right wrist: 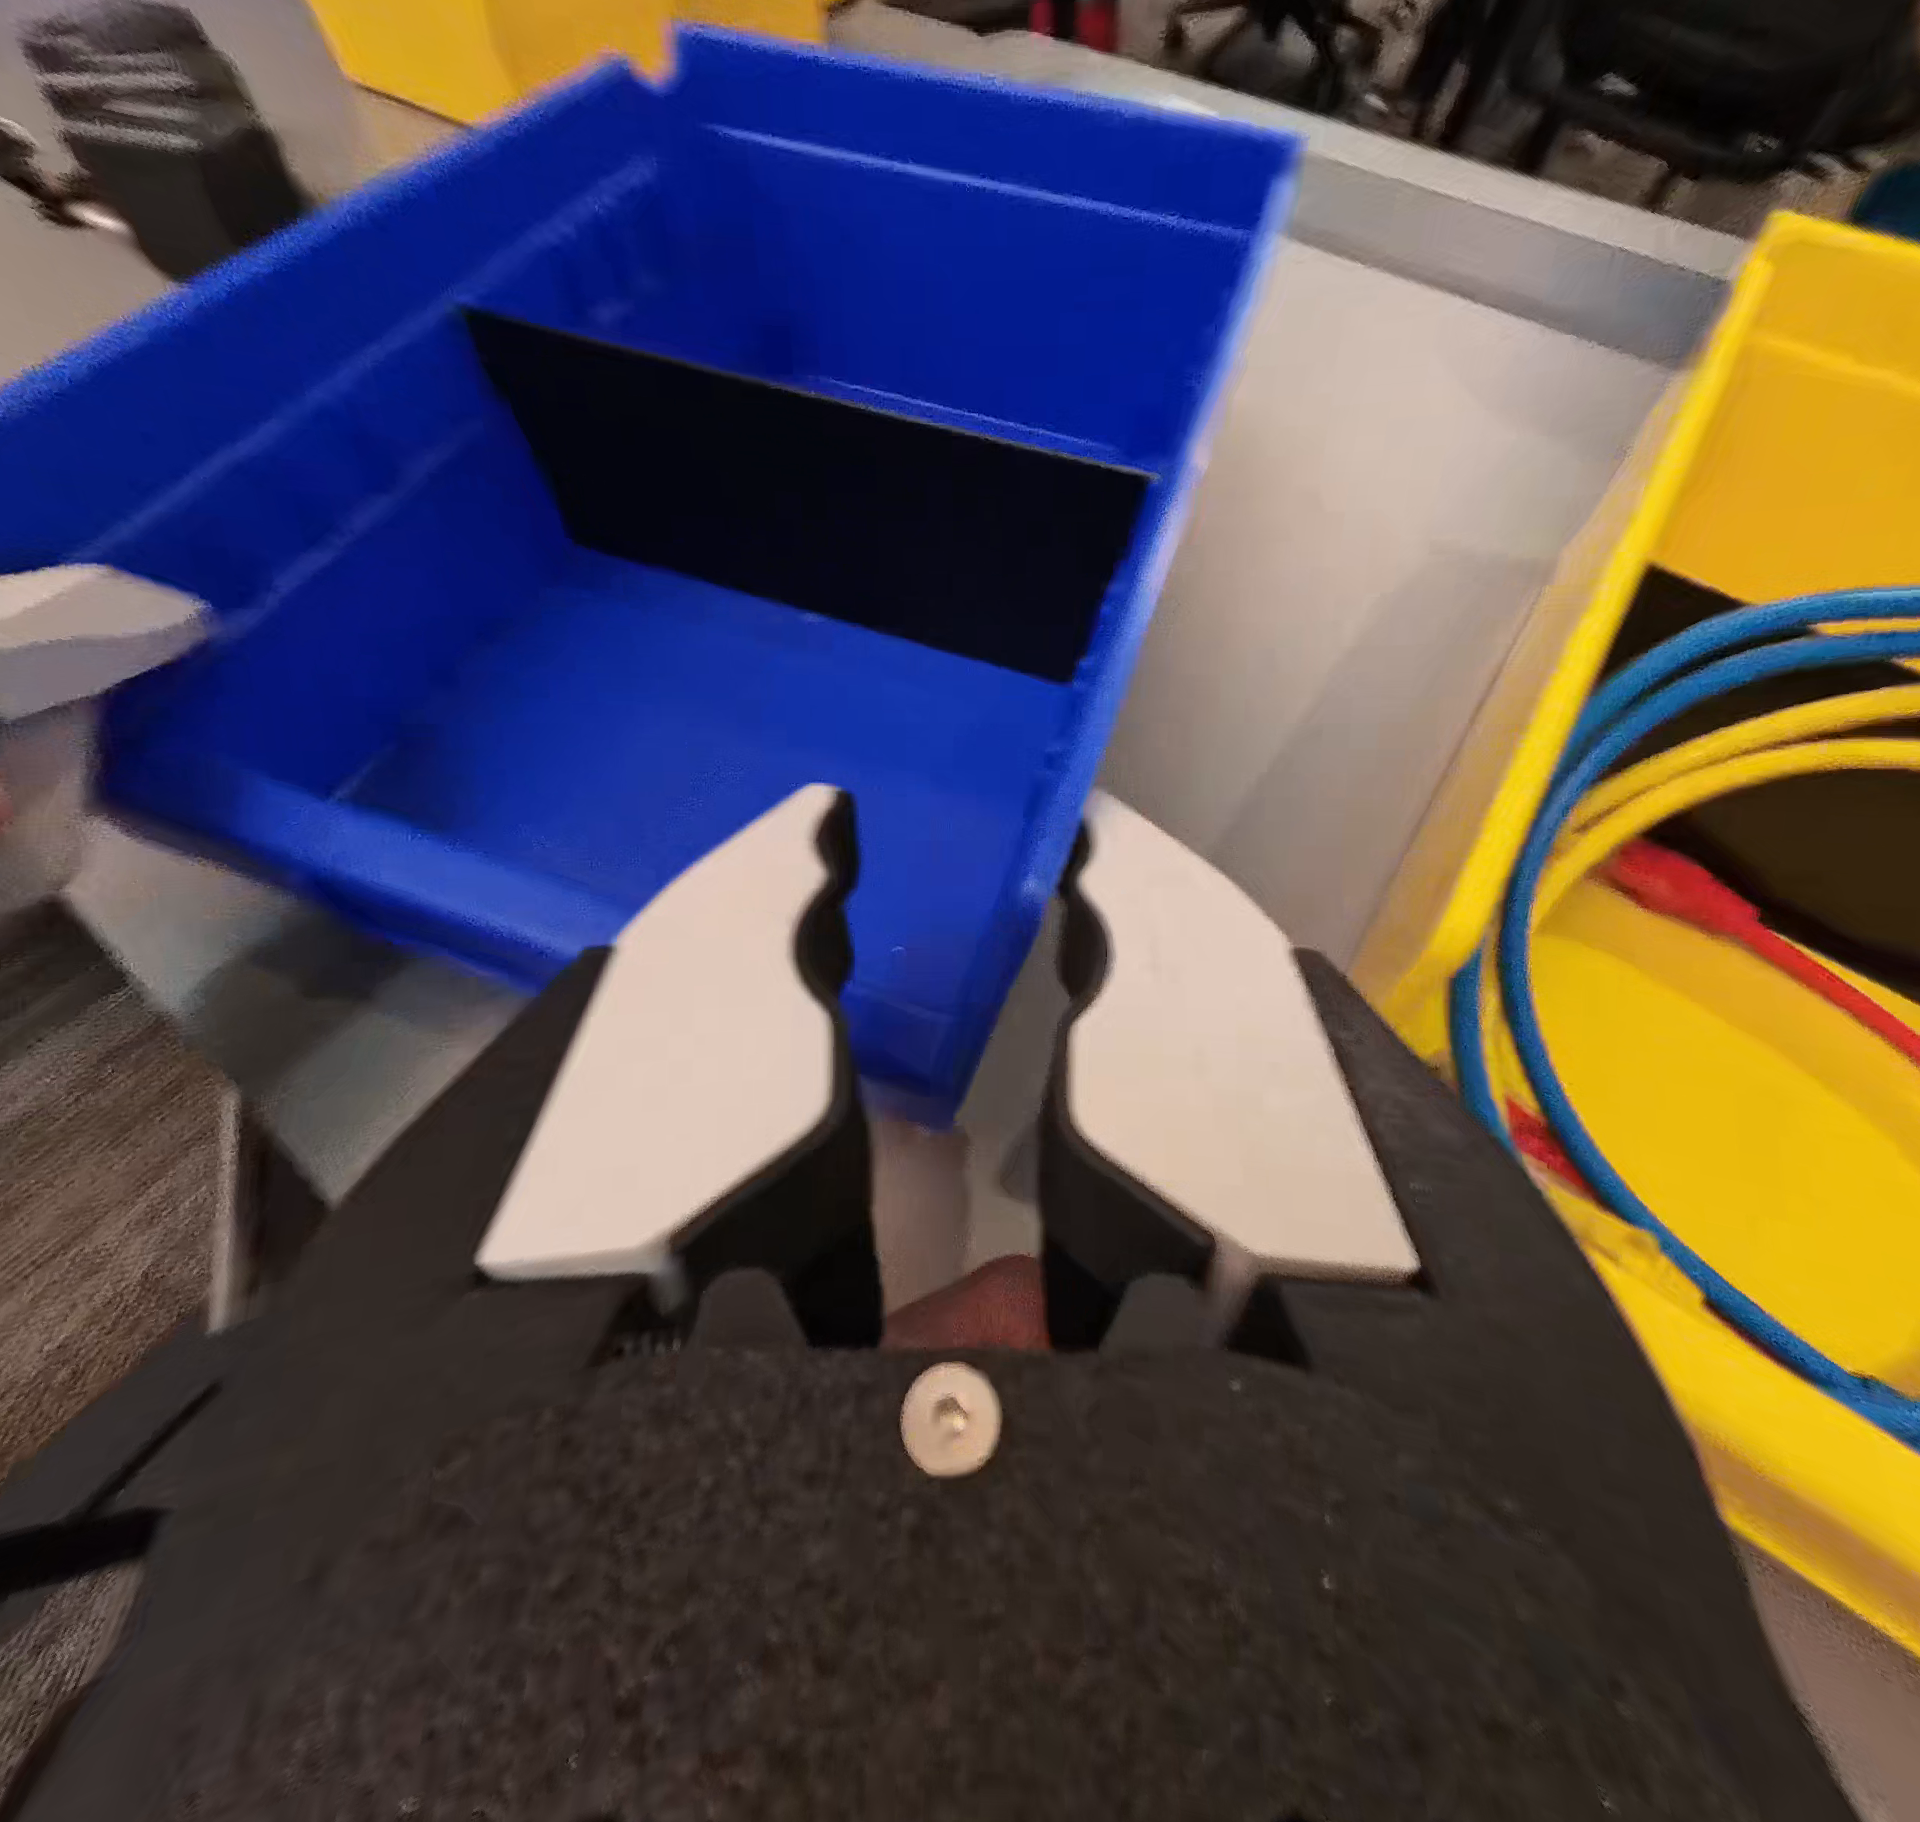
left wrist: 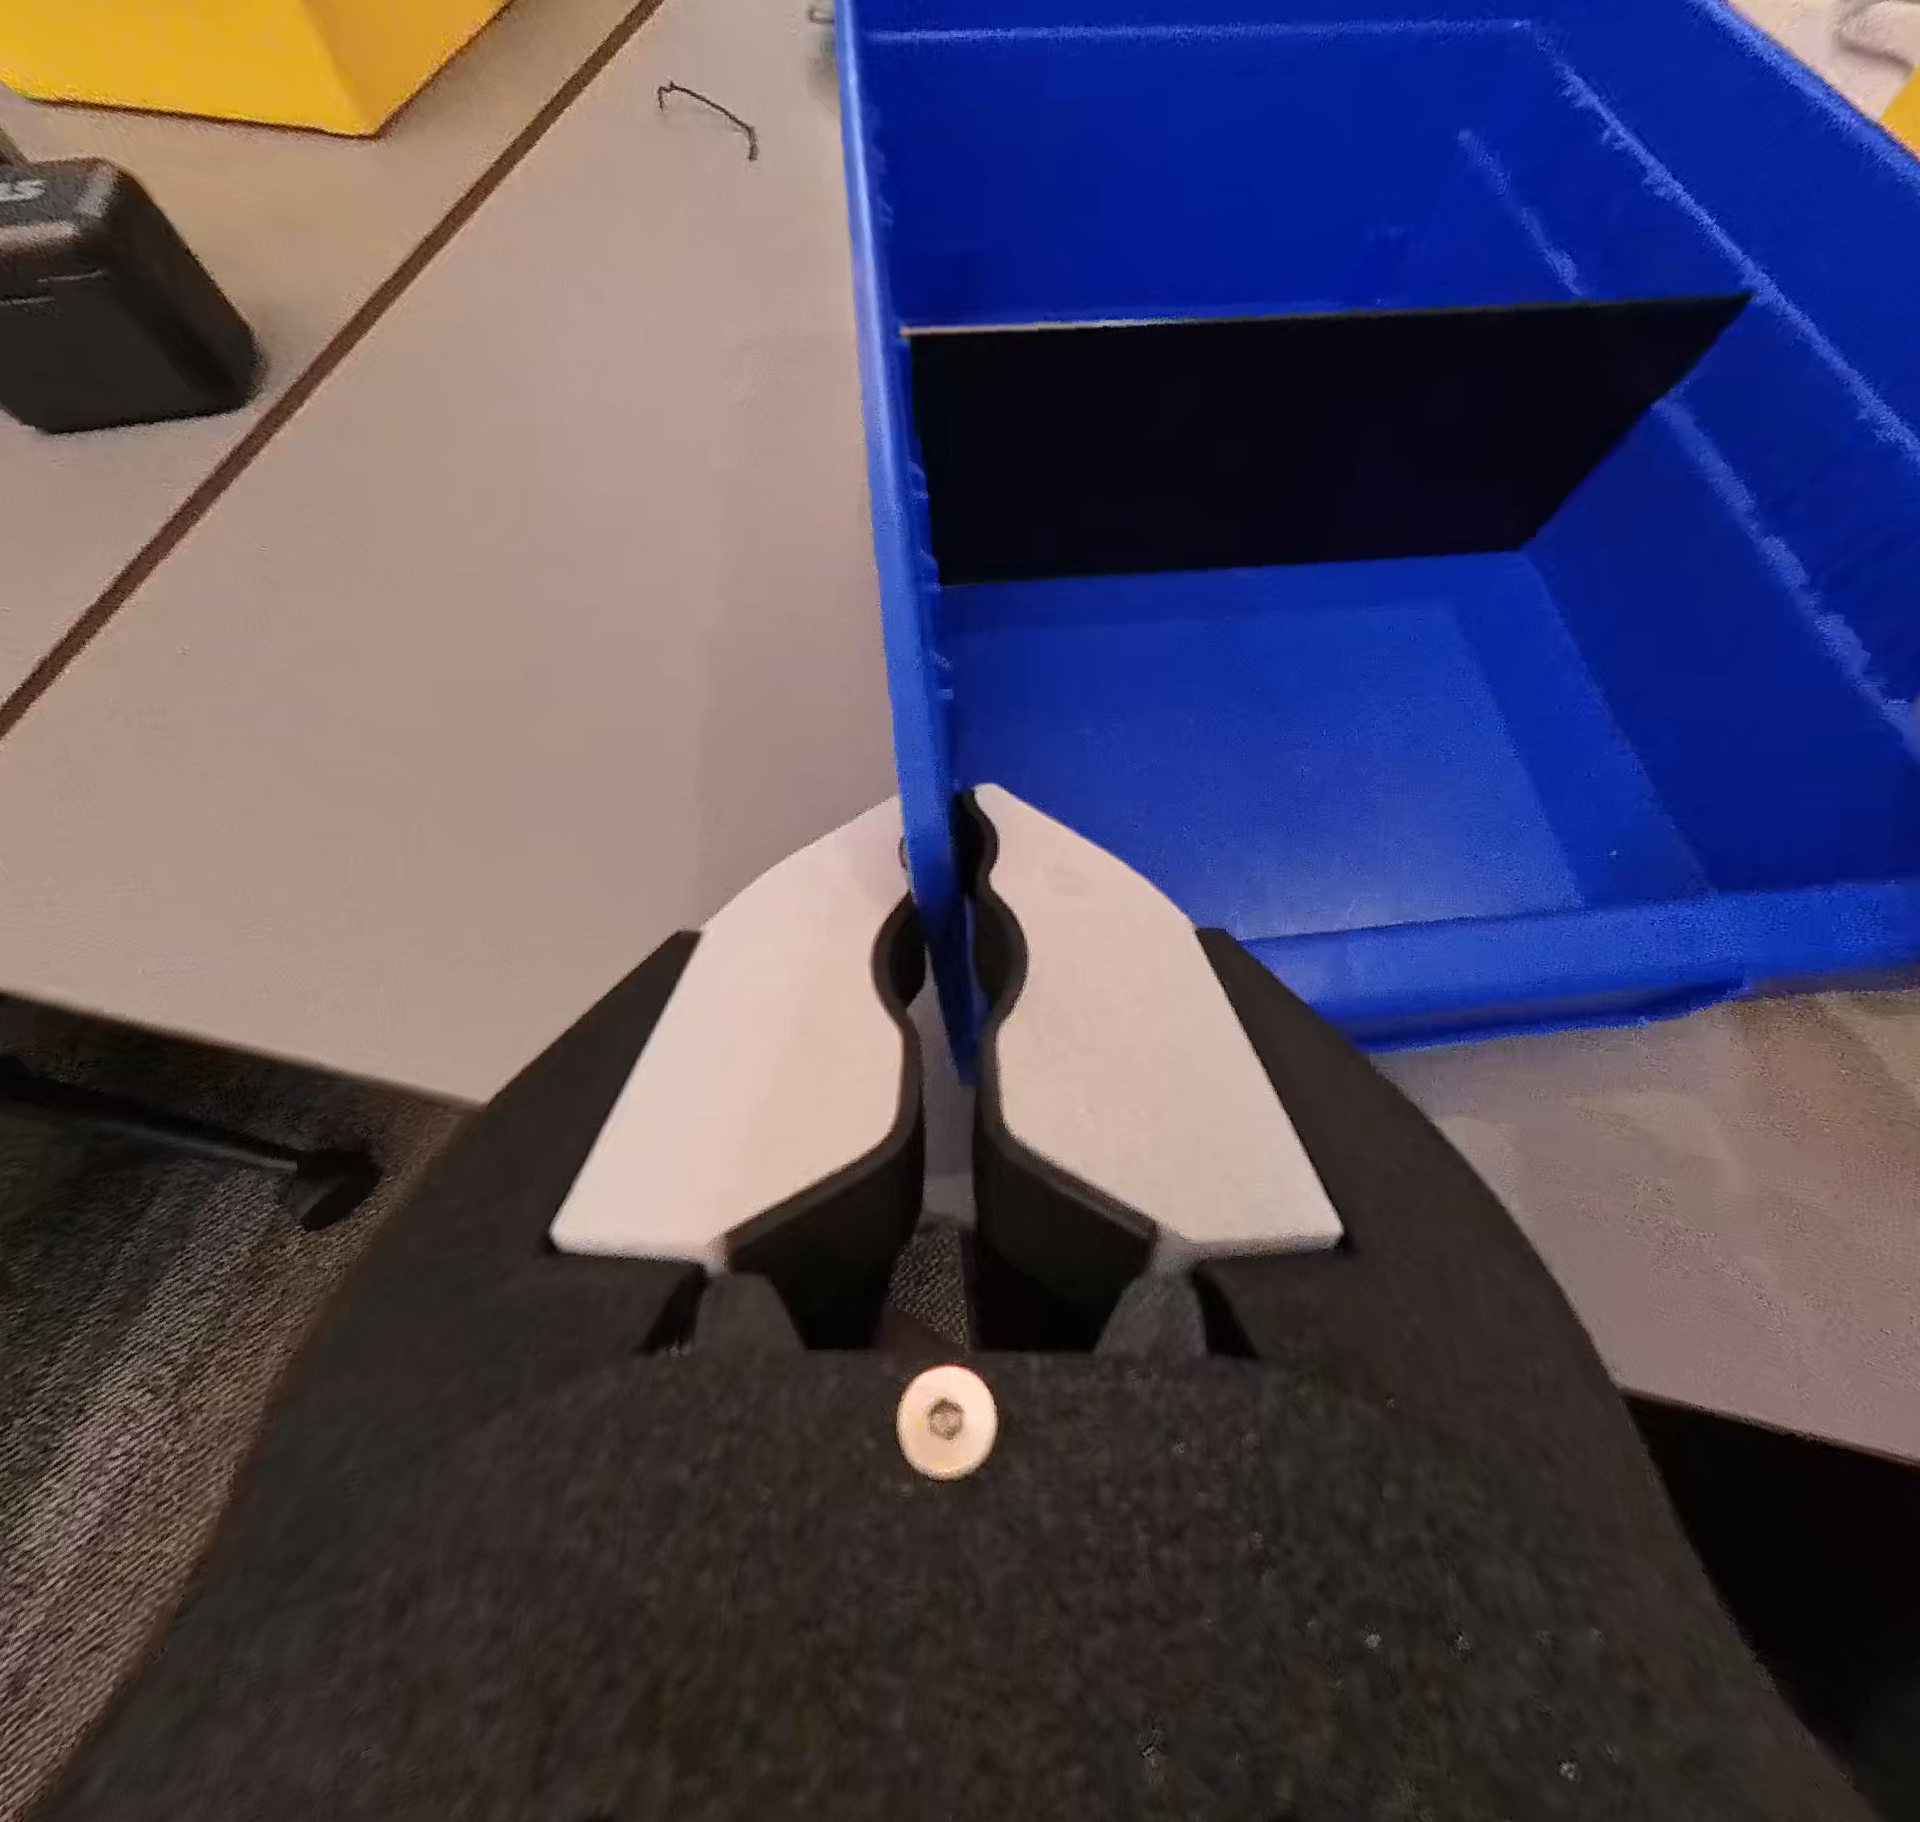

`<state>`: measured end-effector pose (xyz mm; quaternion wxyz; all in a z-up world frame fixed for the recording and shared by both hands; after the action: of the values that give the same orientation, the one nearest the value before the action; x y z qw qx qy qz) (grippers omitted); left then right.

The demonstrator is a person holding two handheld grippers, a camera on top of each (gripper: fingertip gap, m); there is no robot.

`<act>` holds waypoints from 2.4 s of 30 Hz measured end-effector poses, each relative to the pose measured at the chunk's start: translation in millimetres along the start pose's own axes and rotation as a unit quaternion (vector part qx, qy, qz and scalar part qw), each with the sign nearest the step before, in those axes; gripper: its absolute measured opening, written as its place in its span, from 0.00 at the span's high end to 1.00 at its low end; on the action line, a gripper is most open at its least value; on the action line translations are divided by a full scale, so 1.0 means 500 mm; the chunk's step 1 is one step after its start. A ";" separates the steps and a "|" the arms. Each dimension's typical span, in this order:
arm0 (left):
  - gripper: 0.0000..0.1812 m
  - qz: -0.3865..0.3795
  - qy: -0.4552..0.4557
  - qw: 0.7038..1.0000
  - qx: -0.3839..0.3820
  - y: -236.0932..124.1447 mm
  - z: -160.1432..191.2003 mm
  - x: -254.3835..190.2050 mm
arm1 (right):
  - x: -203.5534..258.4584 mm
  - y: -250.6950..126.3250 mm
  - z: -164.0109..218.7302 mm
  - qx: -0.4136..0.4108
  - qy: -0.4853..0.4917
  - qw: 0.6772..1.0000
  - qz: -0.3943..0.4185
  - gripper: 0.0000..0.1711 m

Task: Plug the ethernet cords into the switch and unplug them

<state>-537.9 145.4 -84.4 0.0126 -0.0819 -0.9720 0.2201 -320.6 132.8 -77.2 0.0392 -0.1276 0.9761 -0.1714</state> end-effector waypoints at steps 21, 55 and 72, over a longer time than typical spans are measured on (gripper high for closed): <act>0.98 -0.029 0.039 0.972 -0.230 -0.140 -0.226 -0.196 | -0.172 -0.161 -0.246 -0.226 -0.023 0.970 0.082 0.98; 0.83 0.405 0.122 0.906 -0.011 0.032 -0.018 -1.087 | -0.969 -0.506 0.241 0.030 0.067 0.921 0.383 0.87; 0.66 0.174 0.136 0.971 -0.095 0.051 -0.076 -0.459 | -0.506 -0.294 0.092 -0.071 0.133 0.988 0.028 0.68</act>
<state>-305.6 146.6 -58.2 0.0978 -0.2796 -0.9485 0.1120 -36.5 50.8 -61.6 -0.0954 -0.0786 0.9856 -0.1156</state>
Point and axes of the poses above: each gripper's, where its closed fingertips meet, y out along the fingers, z out of its underside, x = y × z across the jaws, the point moved 10 cm from there along -y, back along the fingers, and after that the axes turned 5 degrees about -x, right-handed, at the moved point
